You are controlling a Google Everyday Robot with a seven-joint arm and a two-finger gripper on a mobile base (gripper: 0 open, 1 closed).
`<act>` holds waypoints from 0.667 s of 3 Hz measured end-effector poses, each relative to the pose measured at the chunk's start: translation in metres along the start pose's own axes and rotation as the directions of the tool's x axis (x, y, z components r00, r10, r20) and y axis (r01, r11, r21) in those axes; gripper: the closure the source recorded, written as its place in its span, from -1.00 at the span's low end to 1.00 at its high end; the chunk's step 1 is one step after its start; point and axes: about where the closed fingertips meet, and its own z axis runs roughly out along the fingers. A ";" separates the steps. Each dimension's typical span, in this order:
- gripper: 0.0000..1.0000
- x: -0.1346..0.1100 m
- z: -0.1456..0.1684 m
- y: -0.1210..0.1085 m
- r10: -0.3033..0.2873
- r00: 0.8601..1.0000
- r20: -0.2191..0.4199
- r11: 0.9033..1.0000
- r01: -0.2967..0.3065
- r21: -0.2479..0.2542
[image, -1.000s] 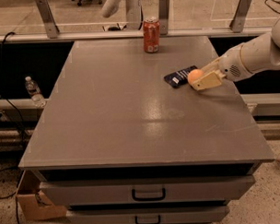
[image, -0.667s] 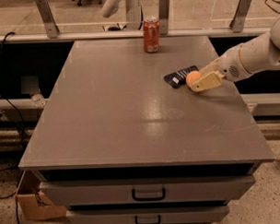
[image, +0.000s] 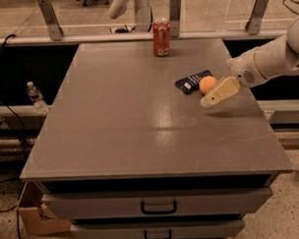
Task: Move orange near rxbar blueberry
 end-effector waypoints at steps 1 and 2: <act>-1.00 -0.002 -0.007 0.000 -0.013 1.000 -0.004 1.000 0.013 0.016; -1.00 0.004 -0.034 0.001 -0.010 1.000 -0.022 0.998 0.012 0.056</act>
Offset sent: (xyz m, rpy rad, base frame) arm -0.0446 -0.0499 0.0467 -0.0820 -0.0521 -0.0900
